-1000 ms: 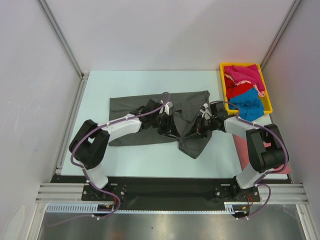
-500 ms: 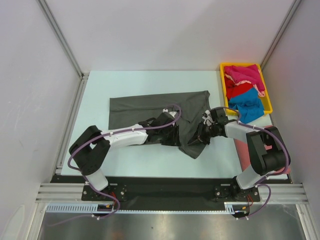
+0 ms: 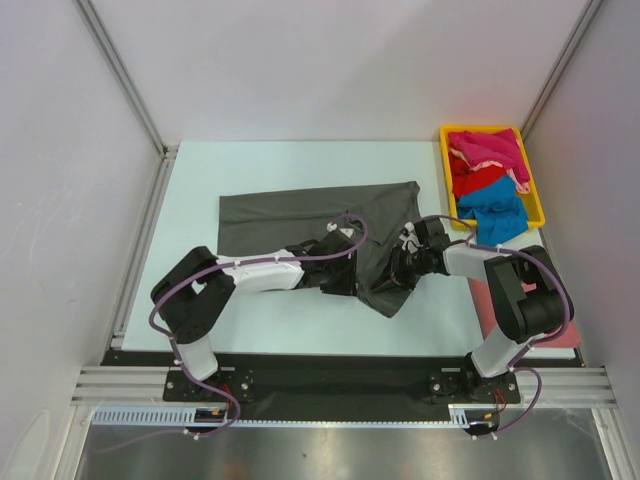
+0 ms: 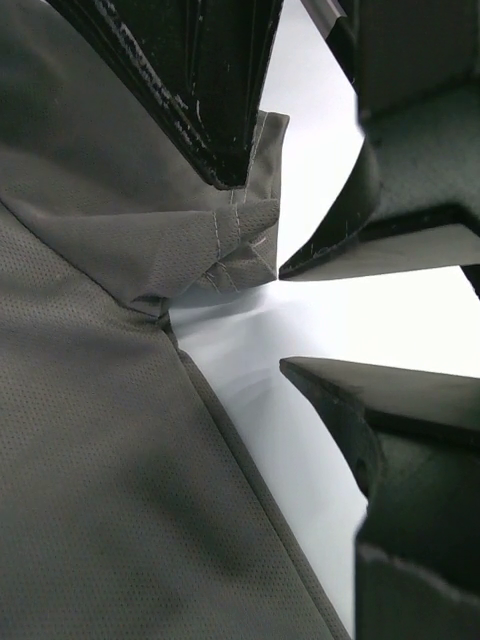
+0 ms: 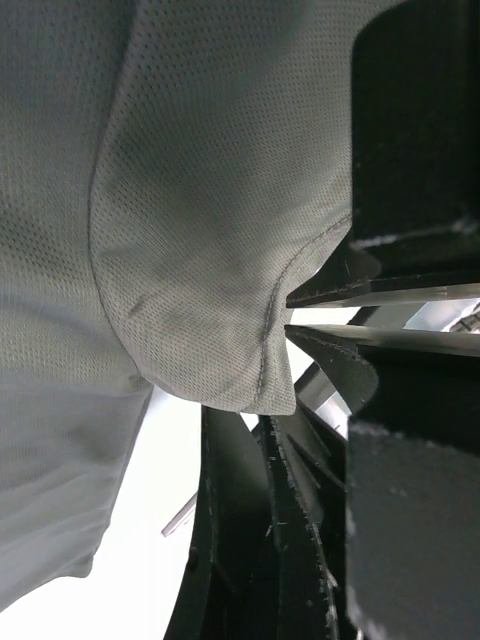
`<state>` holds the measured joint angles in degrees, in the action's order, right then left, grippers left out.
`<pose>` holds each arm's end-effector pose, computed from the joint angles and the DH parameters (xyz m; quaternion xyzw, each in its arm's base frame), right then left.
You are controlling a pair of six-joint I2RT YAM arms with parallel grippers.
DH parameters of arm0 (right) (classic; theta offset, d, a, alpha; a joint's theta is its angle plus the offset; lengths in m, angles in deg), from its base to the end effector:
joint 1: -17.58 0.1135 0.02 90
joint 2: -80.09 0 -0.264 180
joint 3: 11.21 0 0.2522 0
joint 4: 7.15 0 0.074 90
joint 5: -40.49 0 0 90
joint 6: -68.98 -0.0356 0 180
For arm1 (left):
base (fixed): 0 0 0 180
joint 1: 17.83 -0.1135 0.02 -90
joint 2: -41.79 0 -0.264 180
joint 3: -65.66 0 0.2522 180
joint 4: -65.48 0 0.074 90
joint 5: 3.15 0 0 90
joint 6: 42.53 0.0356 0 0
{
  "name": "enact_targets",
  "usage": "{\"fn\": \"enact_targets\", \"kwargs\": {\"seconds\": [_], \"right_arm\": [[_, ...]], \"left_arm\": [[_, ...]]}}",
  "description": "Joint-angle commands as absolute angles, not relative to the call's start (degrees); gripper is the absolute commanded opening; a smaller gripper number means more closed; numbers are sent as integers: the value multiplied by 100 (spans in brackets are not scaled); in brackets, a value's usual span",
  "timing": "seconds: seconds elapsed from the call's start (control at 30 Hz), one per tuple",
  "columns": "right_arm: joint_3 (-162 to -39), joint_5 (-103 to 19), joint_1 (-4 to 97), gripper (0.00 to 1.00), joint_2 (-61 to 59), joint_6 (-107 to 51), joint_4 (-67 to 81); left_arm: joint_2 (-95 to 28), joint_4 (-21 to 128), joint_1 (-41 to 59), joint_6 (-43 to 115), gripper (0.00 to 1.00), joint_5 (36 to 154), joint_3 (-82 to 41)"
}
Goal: Fold and stack the t-shirts
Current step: Fold the tshirt
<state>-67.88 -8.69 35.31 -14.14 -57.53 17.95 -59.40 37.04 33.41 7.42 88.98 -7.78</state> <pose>0.2651 0.1092 0.1334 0.0673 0.9119 0.4026 0.0427 0.2215 -0.2780 0.1640 0.0986 0.9515 -0.2203 0.1905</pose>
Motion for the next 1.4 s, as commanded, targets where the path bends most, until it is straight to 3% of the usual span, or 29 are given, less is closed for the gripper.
{"fn": "enact_targets", "kwargs": {"seconds": [0.0, 0.13, 0.6, 1.37], "right_arm": [[-6724, -882, 3498, 17, -1518, -5828, 1523], [-6733, -864, 3480, 17, -1641, -5837, 1453], [-6742, -820, 3427, 17, -1869, -5978, 1277], [-6856, -838, 3480, 17, -2063, -5767, 1513]], "left_arm": [[-5920, 3897, 3402, 748, 43, 8948, -866], [-6016, 3880, 3403, 757, 50, 9001, -971], [-6368, 3731, 3411, 704, 59, 8974, -1288], [-5982, 3924, 3200, 212, 56, 8096, -497]]}}
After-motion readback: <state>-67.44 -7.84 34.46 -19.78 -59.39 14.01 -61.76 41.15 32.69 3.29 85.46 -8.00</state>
